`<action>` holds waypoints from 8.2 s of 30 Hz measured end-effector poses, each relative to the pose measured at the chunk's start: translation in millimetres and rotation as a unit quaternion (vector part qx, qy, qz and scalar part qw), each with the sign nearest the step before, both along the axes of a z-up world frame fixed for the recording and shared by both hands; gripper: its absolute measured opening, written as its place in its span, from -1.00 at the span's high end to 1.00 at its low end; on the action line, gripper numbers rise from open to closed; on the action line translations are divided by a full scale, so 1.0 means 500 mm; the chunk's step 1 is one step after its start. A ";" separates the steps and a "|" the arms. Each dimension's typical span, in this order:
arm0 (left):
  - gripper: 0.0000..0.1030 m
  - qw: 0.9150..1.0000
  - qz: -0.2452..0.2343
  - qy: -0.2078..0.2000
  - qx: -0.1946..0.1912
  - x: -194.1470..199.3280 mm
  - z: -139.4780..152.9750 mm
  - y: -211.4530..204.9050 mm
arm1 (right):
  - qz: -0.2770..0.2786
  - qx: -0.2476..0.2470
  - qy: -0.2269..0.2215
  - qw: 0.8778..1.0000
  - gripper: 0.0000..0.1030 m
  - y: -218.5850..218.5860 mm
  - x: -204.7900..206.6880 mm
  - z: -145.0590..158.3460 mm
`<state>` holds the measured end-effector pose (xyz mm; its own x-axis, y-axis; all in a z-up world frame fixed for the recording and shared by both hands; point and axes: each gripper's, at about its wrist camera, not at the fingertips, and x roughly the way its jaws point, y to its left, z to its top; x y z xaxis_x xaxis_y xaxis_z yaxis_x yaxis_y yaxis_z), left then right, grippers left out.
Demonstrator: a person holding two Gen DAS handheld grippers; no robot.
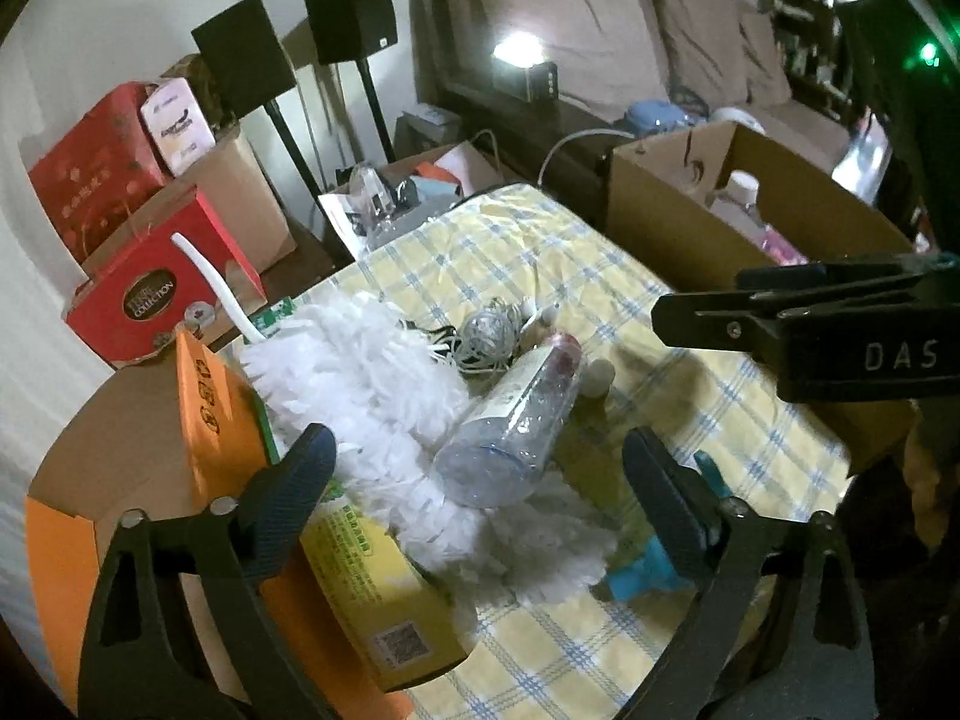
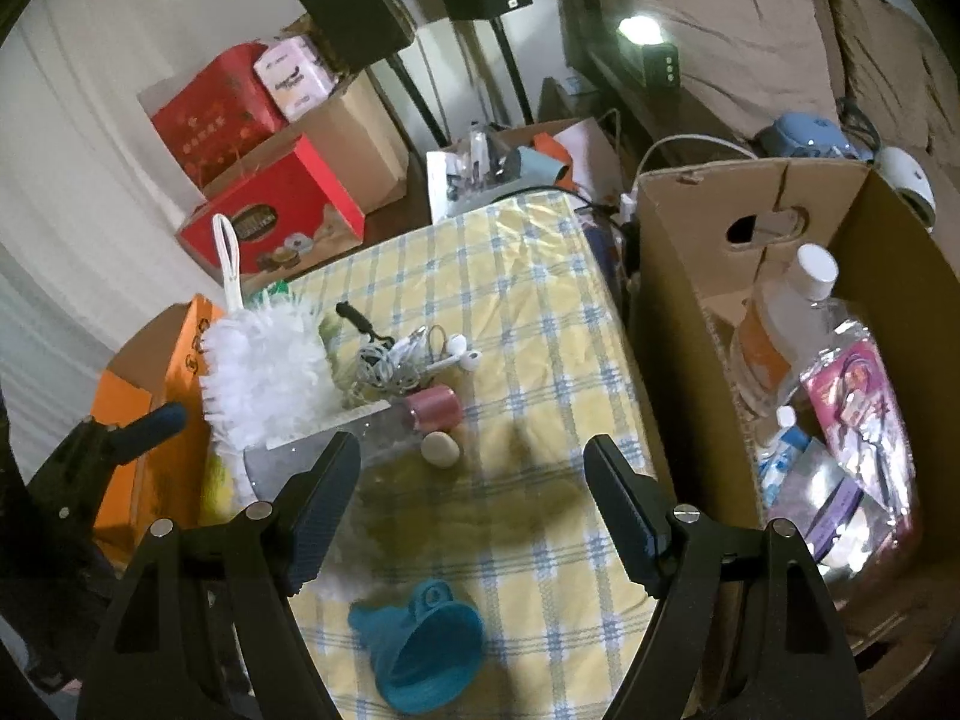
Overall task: Organize objects
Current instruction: 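Lift the left tool out of the box toward the clear bottle, then grasp the clear bottle with pink cap with the left tool, then carry the bottle into the orange box and open the left tool, then withdraw the left tool from the orange box back over the table, then close the right tool on the small white cap while the left tool grasps the blue funnel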
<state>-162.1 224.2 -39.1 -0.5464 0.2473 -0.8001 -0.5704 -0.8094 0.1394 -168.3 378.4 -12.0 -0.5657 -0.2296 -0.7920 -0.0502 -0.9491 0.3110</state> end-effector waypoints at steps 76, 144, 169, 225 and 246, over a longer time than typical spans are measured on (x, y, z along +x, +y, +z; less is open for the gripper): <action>0.38 0.971 0.064 -0.070 0.218 0.031 0.048 -0.135 | -0.015 -0.329 -0.083 0.941 -0.16 -0.076 -0.037 -0.018; -0.61 0.955 0.212 -0.040 0.202 0.033 0.076 -0.487 | 0.124 -0.083 -0.025 0.989 -0.27 -0.357 0.016 0.086; -0.94 0.963 0.205 -0.042 0.168 0.045 0.106 -0.408 | 0.101 0.091 0.051 0.989 -0.50 -0.316 0.069 0.118; -0.98 0.981 0.030 -0.112 0.153 0.144 -0.018 -0.056 | 0.116 0.101 -0.024 0.988 0.23 -0.090 -0.053 -0.081; -0.98 0.983 -0.010 -0.107 0.150 0.147 -0.030 -0.025 | 0.105 0.066 -0.005 0.992 0.83 -0.054 -0.038 -0.063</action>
<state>-88.7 211.9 -54.3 -0.3658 0.4985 -0.7859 -0.5766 -0.7842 -0.2291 -187.2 351.4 -43.6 -0.5089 -0.2362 -0.8278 0.1505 -0.9712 0.1846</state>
